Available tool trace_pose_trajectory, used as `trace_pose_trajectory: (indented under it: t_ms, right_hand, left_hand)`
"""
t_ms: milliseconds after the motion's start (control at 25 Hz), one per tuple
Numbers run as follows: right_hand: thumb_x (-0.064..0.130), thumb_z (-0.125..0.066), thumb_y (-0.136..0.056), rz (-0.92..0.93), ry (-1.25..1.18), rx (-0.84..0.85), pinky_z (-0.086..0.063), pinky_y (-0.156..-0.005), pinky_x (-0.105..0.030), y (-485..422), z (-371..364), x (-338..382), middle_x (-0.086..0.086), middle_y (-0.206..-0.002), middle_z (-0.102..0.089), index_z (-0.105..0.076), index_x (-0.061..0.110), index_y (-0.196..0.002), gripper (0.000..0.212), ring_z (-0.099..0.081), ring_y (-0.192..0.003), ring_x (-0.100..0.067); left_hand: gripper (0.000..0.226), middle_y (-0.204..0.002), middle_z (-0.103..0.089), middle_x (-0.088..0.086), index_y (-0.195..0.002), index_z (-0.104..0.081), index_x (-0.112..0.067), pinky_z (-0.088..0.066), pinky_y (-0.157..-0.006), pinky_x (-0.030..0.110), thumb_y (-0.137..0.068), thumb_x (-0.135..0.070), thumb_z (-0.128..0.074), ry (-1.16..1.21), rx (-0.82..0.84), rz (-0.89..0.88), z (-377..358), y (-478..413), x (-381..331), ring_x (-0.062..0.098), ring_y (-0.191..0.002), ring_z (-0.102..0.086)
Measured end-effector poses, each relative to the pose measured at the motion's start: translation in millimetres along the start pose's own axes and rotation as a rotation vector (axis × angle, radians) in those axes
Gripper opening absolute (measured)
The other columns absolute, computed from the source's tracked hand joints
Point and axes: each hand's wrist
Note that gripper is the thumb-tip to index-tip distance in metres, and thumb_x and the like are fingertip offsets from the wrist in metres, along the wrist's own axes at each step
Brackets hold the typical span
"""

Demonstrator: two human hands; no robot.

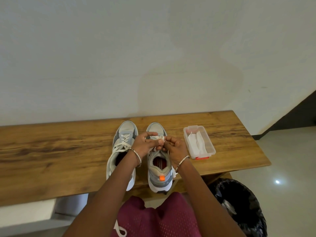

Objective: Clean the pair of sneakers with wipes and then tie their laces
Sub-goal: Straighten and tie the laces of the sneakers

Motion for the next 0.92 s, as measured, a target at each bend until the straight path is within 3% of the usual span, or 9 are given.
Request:
trace_pose_trajectory:
  t_ms: [120,200,360,520,600,720,800,920]
  right_hand:
    - [0.009,-0.061,-0.095,0.004,-0.041,0.129,-0.057,-0.081,-0.040,1,6,2,-0.022,-0.087,-0.069,-0.068,-0.007,-0.109,0.022,-0.064,-0.078,-0.028]
    - [0.010,-0.056,-0.098,-0.019,-0.110,0.181,-0.058,-0.080,-0.037,5,7,7,-0.023,-0.088,-0.069,-0.064,-0.015,-0.110,0.029,-0.068,-0.079,-0.028]
    - [0.023,-0.068,-0.091,0.019,-0.027,0.090,-0.054,-0.073,-0.035,6,-1,7,-0.018,-0.076,-0.066,-0.067,-0.008,-0.094,0.032,-0.063,-0.069,-0.022]
    - [0.022,-0.067,-0.094,0.044,0.115,-0.109,-0.051,-0.059,-0.025,2,-12,2,-0.006,-0.066,-0.063,-0.067,0.003,-0.080,0.023,-0.056,-0.058,-0.011]
    - [0.022,-0.067,-0.094,0.044,0.217,-0.163,-0.052,-0.060,-0.029,-4,-13,4,-0.002,-0.063,-0.063,-0.068,0.012,-0.076,0.020,-0.057,-0.057,-0.010]
    - [0.010,-0.066,-0.092,-0.053,0.291,-0.159,-0.049,-0.052,-0.023,-10,-15,10,-0.004,-0.063,-0.063,-0.069,0.010,-0.080,0.012,-0.055,-0.048,-0.007]
    - [0.004,-0.064,-0.092,-0.102,0.290,-0.165,-0.047,-0.047,-0.020,-11,-15,16,-0.007,-0.068,-0.065,-0.069,0.008,-0.090,0.007,-0.055,-0.046,-0.006]
    - [0.009,-0.064,-0.094,-0.075,0.253,-0.155,-0.048,-0.048,-0.021,-9,-13,17,-0.008,-0.073,-0.065,-0.068,0.006,-0.100,0.008,-0.057,-0.049,-0.008]
  left_hand:
    - [0.016,-0.078,-0.075,0.019,-0.092,-0.065,0.006,-0.060,-0.061,0.026,-0.080,0.005,-0.076,0.045,0.022,0.003,-1,-2,-2,0.021,-0.061,-0.070]
    - [0.016,-0.074,-0.074,0.015,-0.081,-0.062,0.002,-0.060,-0.059,0.028,-0.078,0.005,-0.077,0.038,-0.006,-0.029,0,-3,-1,0.020,-0.060,-0.070]
    - [0.022,-0.068,-0.072,0.008,-0.073,-0.060,-0.004,-0.058,-0.057,0.027,-0.075,0.004,-0.081,-0.127,-0.033,-0.161,0,-2,5,0.016,-0.058,-0.070]
    - [0.020,-0.081,-0.073,0.005,-0.076,-0.067,-0.003,-0.059,-0.064,0.024,-0.073,-0.008,-0.086,-0.443,-0.166,-0.389,-1,3,13,0.011,-0.074,-0.070]
    - [0.014,-0.079,-0.073,-0.004,-0.078,-0.070,-0.007,-0.059,-0.069,0.026,-0.076,-0.009,-0.084,-0.602,-0.182,-0.536,0,4,19,0.009,-0.076,-0.070]
    - [0.005,-0.076,-0.074,-0.003,-0.086,-0.072,-0.014,-0.058,-0.065,0.036,-0.082,-0.012,-0.075,-0.894,-0.201,-0.776,3,7,21,0.017,-0.070,-0.070]
    - [0.014,-0.079,-0.075,0.002,-0.094,-0.076,-0.017,-0.059,-0.060,0.034,-0.080,-0.015,-0.076,-1.091,-0.194,-0.904,4,5,22,0.023,-0.068,-0.071]
    - [0.018,-0.085,-0.073,0.004,-0.096,-0.076,-0.018,-0.054,-0.062,0.030,-0.078,-0.020,-0.081,-1.425,-0.194,-0.856,0,5,22,0.025,-0.074,-0.071]
Point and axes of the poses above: each hand's wrist, its own y-axis away from the middle knuckle, its own z-axis out of the back of the hand, x = y × z
